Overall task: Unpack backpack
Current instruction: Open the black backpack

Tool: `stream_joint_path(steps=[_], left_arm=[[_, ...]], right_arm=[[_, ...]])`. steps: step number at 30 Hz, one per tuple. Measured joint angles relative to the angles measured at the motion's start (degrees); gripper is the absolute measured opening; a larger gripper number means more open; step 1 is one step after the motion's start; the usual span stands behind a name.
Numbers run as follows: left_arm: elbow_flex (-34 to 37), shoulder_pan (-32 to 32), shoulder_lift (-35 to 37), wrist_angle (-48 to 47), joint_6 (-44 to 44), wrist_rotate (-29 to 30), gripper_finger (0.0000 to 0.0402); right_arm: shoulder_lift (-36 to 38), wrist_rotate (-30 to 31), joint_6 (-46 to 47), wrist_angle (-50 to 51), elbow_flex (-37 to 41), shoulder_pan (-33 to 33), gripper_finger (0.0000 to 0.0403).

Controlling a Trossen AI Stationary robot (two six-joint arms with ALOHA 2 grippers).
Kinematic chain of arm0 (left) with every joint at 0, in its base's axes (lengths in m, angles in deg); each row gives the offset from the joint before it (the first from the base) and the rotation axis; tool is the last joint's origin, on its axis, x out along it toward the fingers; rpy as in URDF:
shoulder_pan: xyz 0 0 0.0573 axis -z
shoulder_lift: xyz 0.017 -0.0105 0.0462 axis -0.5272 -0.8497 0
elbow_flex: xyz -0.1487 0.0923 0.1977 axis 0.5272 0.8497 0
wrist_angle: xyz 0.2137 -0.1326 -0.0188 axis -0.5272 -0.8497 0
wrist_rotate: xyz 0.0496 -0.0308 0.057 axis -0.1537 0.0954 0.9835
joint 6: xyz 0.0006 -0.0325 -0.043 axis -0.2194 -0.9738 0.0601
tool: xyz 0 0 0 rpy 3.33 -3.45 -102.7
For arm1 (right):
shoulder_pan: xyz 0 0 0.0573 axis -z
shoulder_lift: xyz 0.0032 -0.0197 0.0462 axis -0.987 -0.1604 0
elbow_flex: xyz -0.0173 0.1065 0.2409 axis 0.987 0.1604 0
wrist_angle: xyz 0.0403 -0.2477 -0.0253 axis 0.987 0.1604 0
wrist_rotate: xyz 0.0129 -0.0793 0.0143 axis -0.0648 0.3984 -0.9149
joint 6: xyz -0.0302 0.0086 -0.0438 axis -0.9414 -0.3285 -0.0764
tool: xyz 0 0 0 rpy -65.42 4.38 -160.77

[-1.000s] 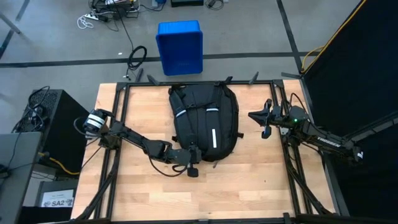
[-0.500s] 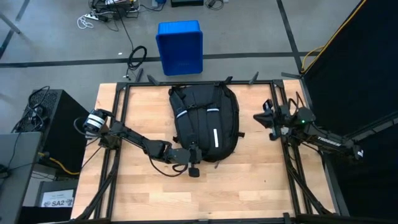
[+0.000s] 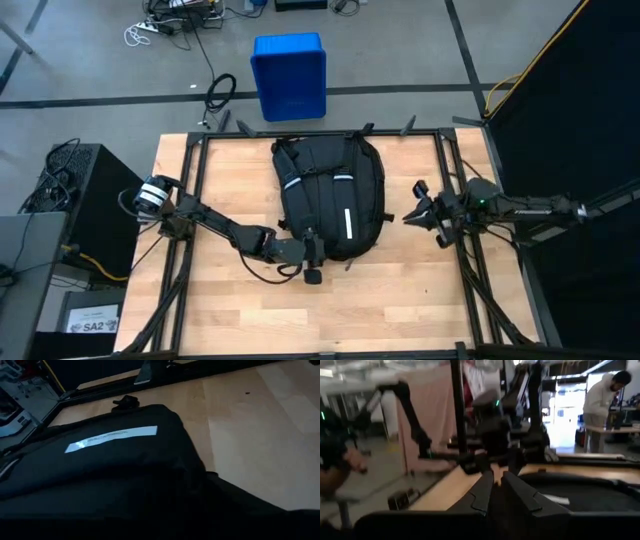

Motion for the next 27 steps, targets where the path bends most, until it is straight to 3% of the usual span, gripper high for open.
stream_joint_path(steps=[6, 14, 20, 27], left_arm=[[0.00, 0.00, 0.00, 2.54, 0.00, 0.48, 0.0197], [0.00, 0.00, 0.00, 5.52, -0.01, 0.48, 0.0210], [0.00, 0.80, 0.00, 5.72, 1.31, 0.48, 0.0210], [-0.20, 3.59, 0.00, 10.93, 9.90, 0.53, 0.0210]], right_arm=[[-9.84, 14.17, -5.31, -0.04, -1.16, -10.79, 0.0037], [-29.24, 30.39, -13.39, 2.14, -9.98, -24.83, 0.0070], [-45.53, 42.39, -17.70, 2.10, -16.26, -31.59, 0.0134], [-59.34, 54.54, -21.51, 2.14, -22.41, -32.79, 0.0225]])
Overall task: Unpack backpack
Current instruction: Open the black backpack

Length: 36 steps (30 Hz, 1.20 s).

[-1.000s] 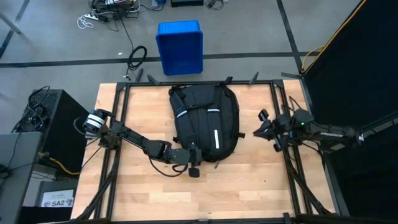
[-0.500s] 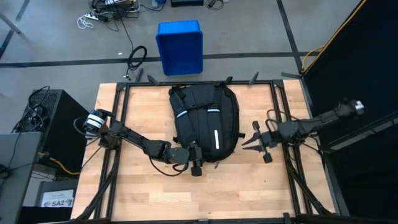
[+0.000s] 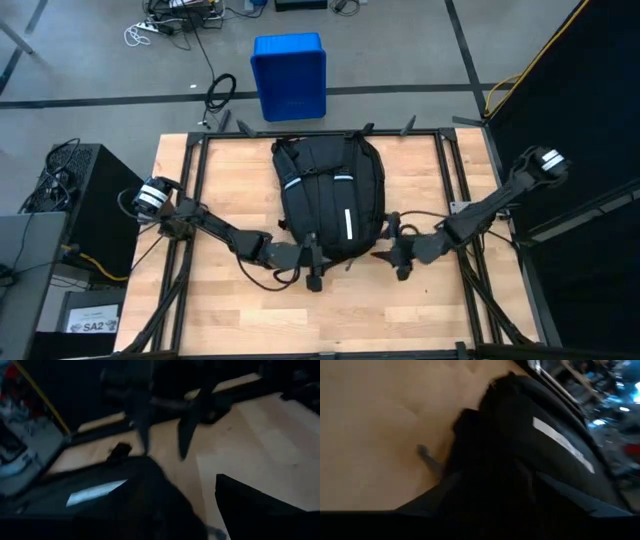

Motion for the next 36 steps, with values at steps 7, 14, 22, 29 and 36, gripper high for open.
stream_joint_path(steps=[7, 14, 22, 29, 36], left_arm=[[-2.32, 2.61, 0.00, 0.05, 4.07, 0.31, 0.0210], [-2.38, 3.54, -2.07, -3.29, 2.93, 0.20, 0.0209], [-2.34, 3.10, -3.85, -3.79, 2.42, 0.96, 0.0209], [-2.34, 3.23, -3.85, -3.84, 6.43, 11.74, 0.0209], [-4.39, 4.73, -3.85, -4.29, 12.44, 17.26, 0.0209]], right_arm=[[-5.89, 5.86, -2.87, -0.03, -3.67, 0.14, 0.0279], [-7.74, 6.27, -2.22, 0.19, -3.80, 3.41, 0.0274], [-7.74, 3.57, -0.86, 0.19, -3.80, 7.91, 0.0163], [-7.74, 4.04, 0.42, -0.68, -3.78, 8.44, 0.0013], [-6.30, 9.57, -1.46, -2.67, -6.80, 6.88, 0.0003]])
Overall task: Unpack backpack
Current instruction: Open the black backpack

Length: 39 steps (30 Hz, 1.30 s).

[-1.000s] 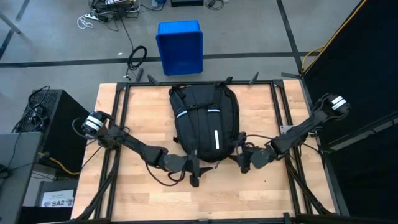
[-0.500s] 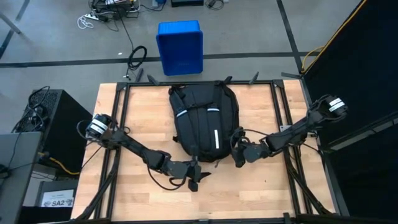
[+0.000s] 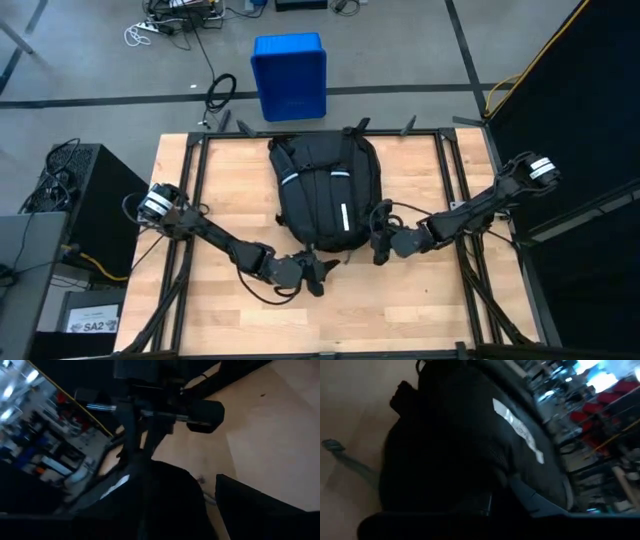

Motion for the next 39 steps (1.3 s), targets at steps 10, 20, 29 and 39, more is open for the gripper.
stream_joint_path(steps=[10, 20, 29, 39], left_arm=[[-9.06, 10.25, 0.02, -3.02, 11.43, 20.34, 0.0209], [-11.15, 16.05, -1.61, -9.40, 6.92, 21.66, 0.0209], [-11.08, 15.43, -5.46, -11.69, 6.29, 42.76, 0.0209], [-11.08, 10.22, -5.46, -12.20, 2.97, 42.75, 0.0206]], right_arm=[[1.32, 5.04, -7.47, 7.82, -13.10, -2.07, 0.0001], [1.36, 6.81, -12.66, 11.54, -25.97, -1.90, 0.0000], [1.45, 6.62, -14.37, 13.97, -30.88, -1.59, 0.0000], [1.45, 7.23, -14.22, 14.83, -30.88, -2.23, 0.0000]])
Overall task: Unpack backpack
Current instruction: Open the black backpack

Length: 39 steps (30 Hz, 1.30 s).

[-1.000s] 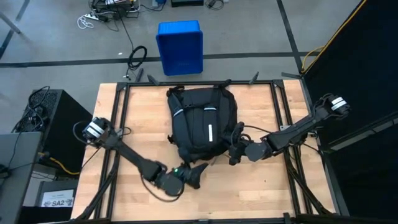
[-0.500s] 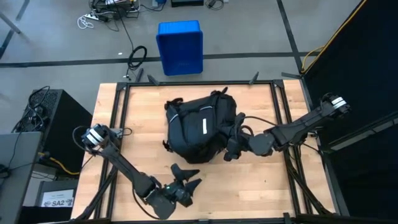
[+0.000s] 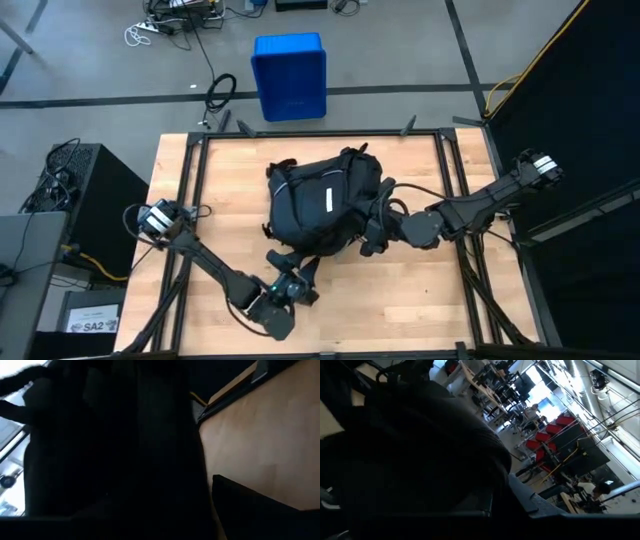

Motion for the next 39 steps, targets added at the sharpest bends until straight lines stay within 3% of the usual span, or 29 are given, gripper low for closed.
stream_joint_path(steps=[3, 7, 9, 18, 32, 36, 39], left_arm=[[0.00, -1.51, 0.00, 0.16, 0.57, -0.02, 0.0174], [0.00, -1.95, 0.13, 1.05, 3.84, 0.13, 0.0051], [0.02, -1.92, 0.74, 2.42, 6.19, 0.15, 0.0017], [-4.34, 1.70, 7.92, 6.49, 21.78, 0.38, 0.0000], [-10.71, 2.13, 24.85, 5.80, 25.38, -2.40, 0.0000], [-10.80, 0.40, 27.55, 5.83, 26.02, -3.55, 0.0000], [-10.80, -2.20, 28.65, 5.34, 26.34, -4.19, 0.0000]], right_arm=[[0.00, -0.01, -0.03, 0.08, 0.00, -0.19, 0.0000], [0.07, 0.50, -0.10, 1.08, -0.02, -0.20, 0.0000], [0.07, 1.43, -0.35, 1.68, -0.02, -0.24, 0.0000], [0.26, 9.78, -3.04, 2.60, -1.28, -3.46, 0.0000], [0.07, 14.43, -2.63, 4.35, -10.85, -9.54, 0.0000], [0.07, 13.91, 2.05, 8.10, -11.14, -7.96, 0.0000], [0.24, 11.96, 10.74, 15.74, -11.31, -5.62, 0.0000]])
